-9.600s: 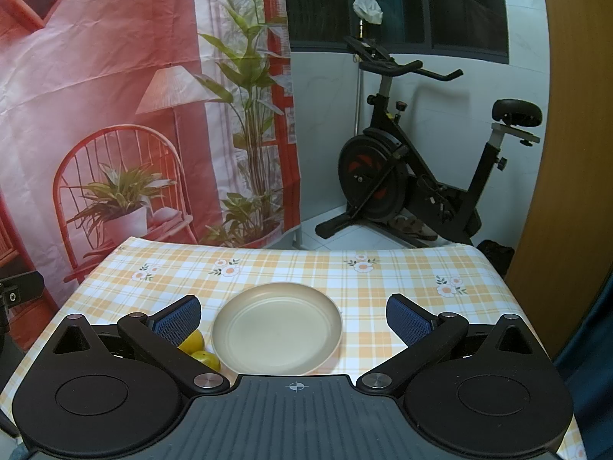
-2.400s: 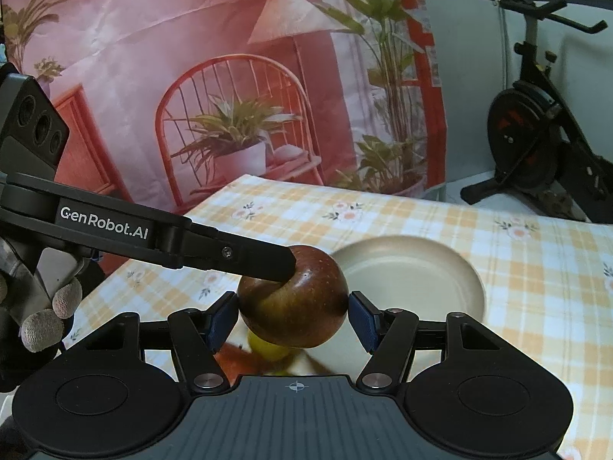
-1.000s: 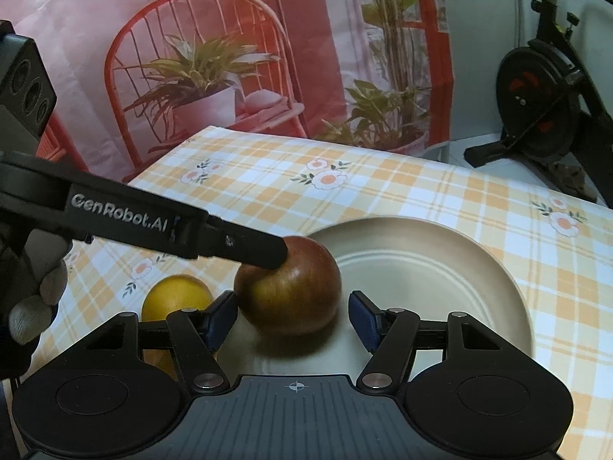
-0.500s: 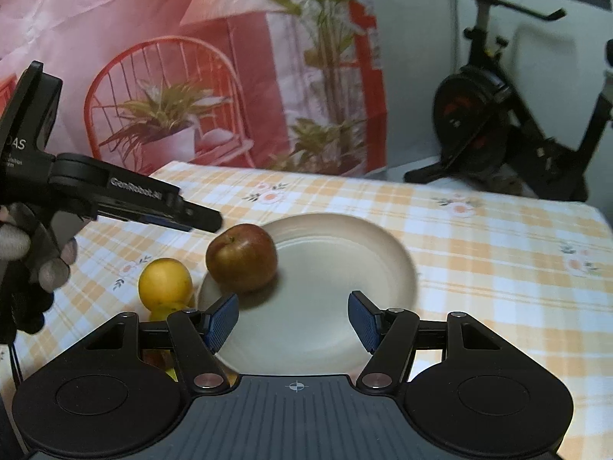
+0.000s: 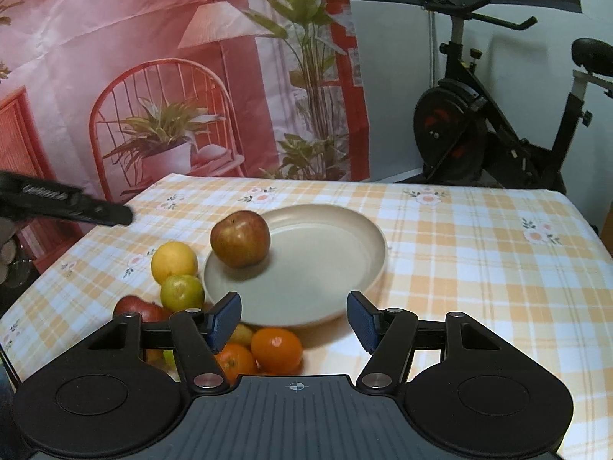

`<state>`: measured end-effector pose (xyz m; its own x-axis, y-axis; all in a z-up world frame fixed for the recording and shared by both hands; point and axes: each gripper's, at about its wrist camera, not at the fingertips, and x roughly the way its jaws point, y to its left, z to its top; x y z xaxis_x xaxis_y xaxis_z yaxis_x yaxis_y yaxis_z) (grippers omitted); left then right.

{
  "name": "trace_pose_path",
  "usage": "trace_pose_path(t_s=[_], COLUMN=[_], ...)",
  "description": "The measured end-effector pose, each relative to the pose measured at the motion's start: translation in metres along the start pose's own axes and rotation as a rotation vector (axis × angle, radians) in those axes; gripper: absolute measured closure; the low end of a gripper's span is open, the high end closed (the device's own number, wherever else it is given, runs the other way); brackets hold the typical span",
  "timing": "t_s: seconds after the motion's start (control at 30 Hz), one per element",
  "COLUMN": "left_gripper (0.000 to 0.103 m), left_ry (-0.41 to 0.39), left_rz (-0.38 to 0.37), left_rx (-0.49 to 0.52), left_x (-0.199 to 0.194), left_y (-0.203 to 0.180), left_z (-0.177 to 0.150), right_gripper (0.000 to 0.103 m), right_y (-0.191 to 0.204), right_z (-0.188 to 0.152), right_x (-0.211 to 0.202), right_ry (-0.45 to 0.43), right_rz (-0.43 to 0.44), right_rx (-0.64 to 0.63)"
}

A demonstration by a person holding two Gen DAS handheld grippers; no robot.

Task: Organize fruits
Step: 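Open the left gripper and withdraw while the right gripper moves toward the brown kiwi, then close the right gripper around the small brown kiwi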

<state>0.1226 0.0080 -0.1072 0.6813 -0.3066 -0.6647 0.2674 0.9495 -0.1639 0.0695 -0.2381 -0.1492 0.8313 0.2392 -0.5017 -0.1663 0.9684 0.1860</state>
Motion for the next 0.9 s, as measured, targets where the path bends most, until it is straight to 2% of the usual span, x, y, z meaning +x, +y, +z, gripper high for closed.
trace_pose_path(t_s=[0.27, 0.53, 0.9], left_gripper=[0.062, 0.062, 0.062], left_ry=[0.057, 0.133, 0.12], left_rz=[0.017, -0.004, 0.003], left_rx=[-0.018, -0.049, -0.071], left_x=[-0.027, -0.031, -0.037], left_y=[0.011, 0.011, 0.005], left_z=[-0.043, -0.078, -0.092], right_gripper=[0.047, 0.05, 0.059], right_y=[-0.003, 0.0, 0.009], right_z=[-0.018, -0.032, -0.06], right_x=[-0.01, -0.015, -0.023], right_ry=[0.017, 0.062, 0.136], right_rz=[-0.011, -0.008, 0.014], right_rx=[0.01, -0.002, -0.059])
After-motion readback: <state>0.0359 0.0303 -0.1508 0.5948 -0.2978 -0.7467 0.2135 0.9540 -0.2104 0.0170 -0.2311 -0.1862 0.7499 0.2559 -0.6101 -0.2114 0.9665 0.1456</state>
